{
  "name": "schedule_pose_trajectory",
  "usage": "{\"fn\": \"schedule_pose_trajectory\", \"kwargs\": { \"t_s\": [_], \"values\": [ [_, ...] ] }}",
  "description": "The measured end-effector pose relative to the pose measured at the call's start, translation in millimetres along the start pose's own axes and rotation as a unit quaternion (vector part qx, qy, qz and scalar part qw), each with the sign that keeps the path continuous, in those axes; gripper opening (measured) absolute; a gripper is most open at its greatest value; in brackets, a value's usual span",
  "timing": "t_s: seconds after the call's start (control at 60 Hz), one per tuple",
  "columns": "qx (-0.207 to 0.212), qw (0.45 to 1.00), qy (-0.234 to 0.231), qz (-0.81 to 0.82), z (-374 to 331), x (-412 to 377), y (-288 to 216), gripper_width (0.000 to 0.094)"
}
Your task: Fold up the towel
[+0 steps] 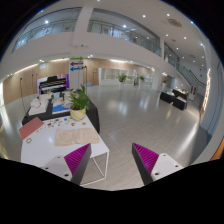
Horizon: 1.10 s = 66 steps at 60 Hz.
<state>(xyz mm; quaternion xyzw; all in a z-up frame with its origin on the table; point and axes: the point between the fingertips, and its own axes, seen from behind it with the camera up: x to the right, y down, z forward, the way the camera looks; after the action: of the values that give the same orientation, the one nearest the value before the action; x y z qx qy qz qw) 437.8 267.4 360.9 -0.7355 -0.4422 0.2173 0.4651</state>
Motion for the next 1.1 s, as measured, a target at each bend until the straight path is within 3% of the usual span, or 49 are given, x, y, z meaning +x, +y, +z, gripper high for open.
{"fn": "schedule_pose_trajectory", "kwargs": {
  "t_s": [0.233,0.7,0.967,1.1],
  "values": [
    [-0.002,0.999,-0.035,-0.025,15,-48,2,0.0856],
    [-0.005,0.971,-0.206,-0.12,61,-322,15,0.0855],
    [-0.011,0.967,-0.219,-0.132,170,-417,41,0.0852],
    [-0.03,0.97,-0.199,-0.136,251,-443,67,0.0852]
  ]
}}
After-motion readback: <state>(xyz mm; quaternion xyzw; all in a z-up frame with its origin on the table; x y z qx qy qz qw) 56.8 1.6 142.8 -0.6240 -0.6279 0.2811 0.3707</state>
